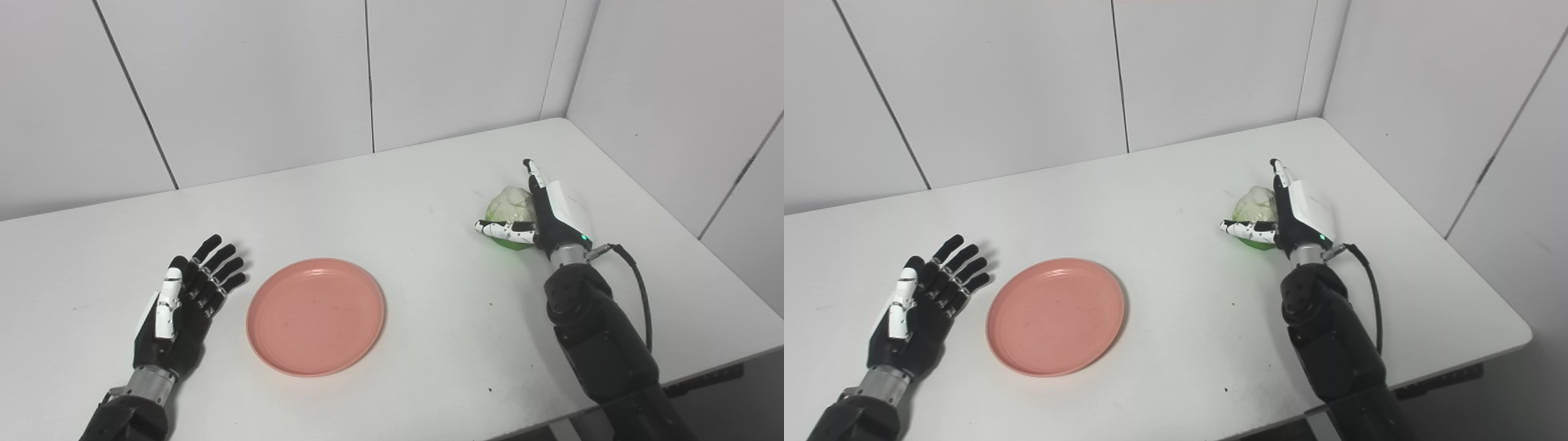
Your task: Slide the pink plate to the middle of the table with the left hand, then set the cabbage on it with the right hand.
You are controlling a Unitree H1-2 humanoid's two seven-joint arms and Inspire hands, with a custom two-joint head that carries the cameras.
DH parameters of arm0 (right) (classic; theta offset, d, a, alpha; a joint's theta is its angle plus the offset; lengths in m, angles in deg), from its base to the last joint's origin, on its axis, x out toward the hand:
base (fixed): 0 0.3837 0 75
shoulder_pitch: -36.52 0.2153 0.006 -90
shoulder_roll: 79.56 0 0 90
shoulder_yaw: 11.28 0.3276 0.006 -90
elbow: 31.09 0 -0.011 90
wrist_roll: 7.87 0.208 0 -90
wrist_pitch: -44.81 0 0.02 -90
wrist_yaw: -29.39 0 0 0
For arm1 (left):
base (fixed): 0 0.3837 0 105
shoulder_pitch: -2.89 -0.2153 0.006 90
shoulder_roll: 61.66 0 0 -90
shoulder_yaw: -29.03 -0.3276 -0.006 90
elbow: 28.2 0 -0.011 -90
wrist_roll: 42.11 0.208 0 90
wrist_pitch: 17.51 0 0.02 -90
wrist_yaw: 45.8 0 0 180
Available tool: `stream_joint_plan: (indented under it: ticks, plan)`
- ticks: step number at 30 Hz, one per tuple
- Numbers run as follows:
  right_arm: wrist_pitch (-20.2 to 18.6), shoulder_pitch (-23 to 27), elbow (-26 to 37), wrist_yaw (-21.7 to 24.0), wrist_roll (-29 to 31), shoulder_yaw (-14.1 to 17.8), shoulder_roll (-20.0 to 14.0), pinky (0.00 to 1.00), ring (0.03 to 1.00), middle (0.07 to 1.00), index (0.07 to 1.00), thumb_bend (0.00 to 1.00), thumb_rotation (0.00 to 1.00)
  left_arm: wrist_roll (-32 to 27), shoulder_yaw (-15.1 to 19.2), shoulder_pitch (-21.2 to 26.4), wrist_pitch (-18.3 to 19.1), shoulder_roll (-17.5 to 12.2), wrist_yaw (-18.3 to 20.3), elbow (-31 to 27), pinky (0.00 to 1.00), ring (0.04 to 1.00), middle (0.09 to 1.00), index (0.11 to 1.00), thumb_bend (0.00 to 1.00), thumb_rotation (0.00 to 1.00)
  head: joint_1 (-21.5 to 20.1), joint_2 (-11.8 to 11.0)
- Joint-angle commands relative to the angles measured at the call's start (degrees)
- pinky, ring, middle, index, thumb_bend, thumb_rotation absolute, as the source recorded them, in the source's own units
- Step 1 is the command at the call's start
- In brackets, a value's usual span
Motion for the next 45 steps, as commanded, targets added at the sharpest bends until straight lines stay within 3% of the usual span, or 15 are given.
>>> stream_joint_plan:
  ticks: [1, 5, 14, 21, 23, 25, 26, 28, 31, 45]
  plan:
    - [-0.26, 2.84, 0.55, -0.99, -0.46, 0.11, -1.57, 0.76, 0.877, 0.936, 0.945, 1.0, 0.41, 0.8, -0.47, -2.83, 4.21, -0.84, -0.72, 1.97, 0.84, 0.857, 0.874, 0.862, 0.48, 1.0, 0.01, 0.1]
    - [0.51, 2.97, -0.36, -1.88, 0.34, 0.48, -1.41, 0.75, 0.862, 0.92, 0.935, 1.0, 0.4, 0.67, -0.47, -2.78, 4.3, -0.8, -0.78, 2.03, 0.84, 0.854, 0.871, 0.858, 0.49, 1.0, 0.01, 0.1]
    - [2.63, 2.59, 0.27, -4.7, 3.54, 1.8, -0.89, 0.68, 0.784, 0.824, 0.827, 1.0, 0.27, 0.45, -0.65, -2.83, 4.4, -1.01, -0.45, 1.73, 0.84, 0.859, 0.876, 0.864, 0.49, 1.0, 0.05, 0.33]
    - [-0.58, 2.3, 1.1, -3.67, 1.6, 0.35, -1.96, 0.57, 0.662, 0.714, 0.71, 0.96, 0.2, 0.45, -0.65, -2.86, 4.44, -0.98, -0.64, 1.65, 0.84, 0.857, 0.873, 0.858, 0.49, 1.0, 0.01, 0.43]
    - [-0.49, 2.18, 1.15, -4.29, 1.41, 0.45, -1.88, 0.5, 0.578, 0.635, 0.634, 0.9, 0.15, 0.48, -0.66, -2.9, 4.45, -0.96, -0.7, 1.53, 0.84, 0.856, 0.871, 0.857, 0.49, 1.0, 0.01, 0.43]
    - [0.04, 2.03, 1.05, -4.99, 1.59, 0.74, -1.71, 0.41, 0.488, 0.556, 0.522, 0.63, 0.13, 0.49, -0.67, -2.9, 4.47, -0.98, -0.69, 1.53, 0.84, 0.855, 0.872, 0.859, 0.49, 1.0, 0.01, 0.43]
    - [0.18, 1.98, 1.05, -5.23, 1.66, 0.8, -1.67, 0.39, 0.468, 0.538, 0.505, 0.58, 0.13, 0.47, -0.69, -2.88, 4.43, -1.02, -0.6, 1.61, 0.84, 0.856, 0.874, 0.861, 0.48, 1.0, 0.01, 0.43]
    - [0.05, 1.9, 1.21, -5.57, 1.53, 0.65, -1.67, 0.35, 0.433, 0.481, 0.502, 0.54, 0.03, 0.34, -0.65, -2.84, 4.4, -1.04, -0.47, 1.78, 0.84, 0.856, 0.874, 0.861, 0.49, 1.0, -0.03, 0.46]
    - [0.57, 1.79, 1.21, -5.94, 1.45, 0.31, -1.95, 0.36, 0.443, 0.485, 0.488, 0.53, 0.0, 0.25, -0.6, -2.83, 4.52, -1.04, -0.52, 1.78, 0.84, 0.856, 0.873, 0.861, 0.49, 1.0, -0.05, 0.51]
    - [1.22, 1.64, 4.5, -6.45, 1.92, 0.47, -1.93, 0.33, 0.417, 0.452, 0.51, 0.53, 0.0, 0.5, -0.81, -2.81, 4.72, -0.82, -0.85, 1.46, 0.84, 0.857, 0.874, 0.862, 0.49, 1.0, 0.2, 0.7]
